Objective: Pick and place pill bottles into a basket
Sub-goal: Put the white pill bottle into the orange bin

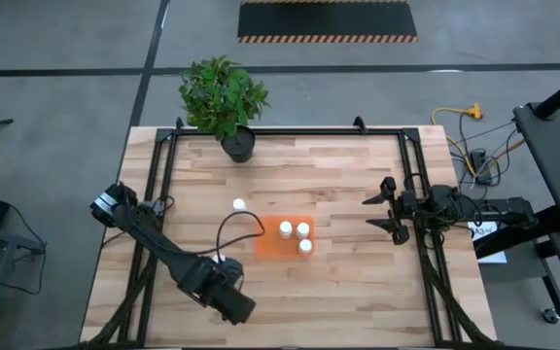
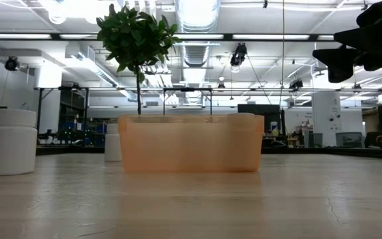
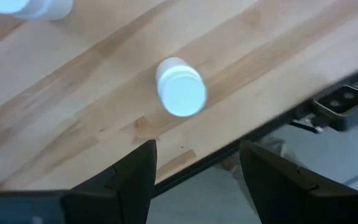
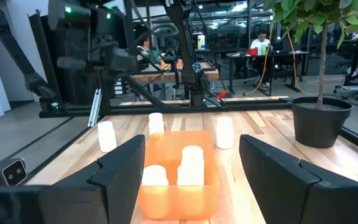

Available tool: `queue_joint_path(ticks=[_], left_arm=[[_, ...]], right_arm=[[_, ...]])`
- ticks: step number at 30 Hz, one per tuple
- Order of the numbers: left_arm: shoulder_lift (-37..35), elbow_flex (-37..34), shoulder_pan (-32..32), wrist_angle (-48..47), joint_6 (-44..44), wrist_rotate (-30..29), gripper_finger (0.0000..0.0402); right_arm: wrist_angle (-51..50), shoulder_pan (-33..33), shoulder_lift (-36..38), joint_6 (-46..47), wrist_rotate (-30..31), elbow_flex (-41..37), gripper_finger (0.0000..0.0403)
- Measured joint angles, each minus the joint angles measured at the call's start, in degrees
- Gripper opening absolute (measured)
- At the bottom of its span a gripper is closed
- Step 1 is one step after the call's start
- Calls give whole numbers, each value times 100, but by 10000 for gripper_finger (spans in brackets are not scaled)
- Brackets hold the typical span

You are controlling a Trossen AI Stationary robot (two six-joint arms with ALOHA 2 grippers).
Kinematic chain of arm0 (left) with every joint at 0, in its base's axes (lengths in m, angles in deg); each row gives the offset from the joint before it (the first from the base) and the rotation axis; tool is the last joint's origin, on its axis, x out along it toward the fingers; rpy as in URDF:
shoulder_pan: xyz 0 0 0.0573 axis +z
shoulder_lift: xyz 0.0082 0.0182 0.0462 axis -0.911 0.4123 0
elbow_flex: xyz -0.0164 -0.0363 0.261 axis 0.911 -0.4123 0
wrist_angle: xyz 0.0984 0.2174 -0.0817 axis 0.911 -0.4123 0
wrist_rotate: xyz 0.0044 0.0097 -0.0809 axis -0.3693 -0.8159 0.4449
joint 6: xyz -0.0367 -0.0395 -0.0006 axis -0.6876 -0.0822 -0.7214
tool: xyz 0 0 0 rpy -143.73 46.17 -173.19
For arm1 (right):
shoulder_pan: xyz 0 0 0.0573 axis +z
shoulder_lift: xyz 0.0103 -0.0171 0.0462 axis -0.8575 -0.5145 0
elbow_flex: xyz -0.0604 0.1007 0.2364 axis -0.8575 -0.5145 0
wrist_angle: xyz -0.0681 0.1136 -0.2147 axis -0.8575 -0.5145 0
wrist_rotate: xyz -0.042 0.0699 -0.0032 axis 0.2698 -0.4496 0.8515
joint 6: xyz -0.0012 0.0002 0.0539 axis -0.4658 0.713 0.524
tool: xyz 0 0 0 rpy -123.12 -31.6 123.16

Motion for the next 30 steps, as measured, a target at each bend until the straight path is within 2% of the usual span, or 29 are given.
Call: queue_joint_path(ticks=[9, 17, 30], left_arm=[[-2, -469, 50, 188, -13, 30, 212], [-2, -728, 68, 886, -16, 27, 212], [-2, -767, 135, 995, -18, 23, 212]], right_arm=[[0, -1, -2, 1, 0, 0, 246], [0, 0, -2, 0, 0, 0, 248], [-1, 0, -4, 1, -2, 0, 244]])
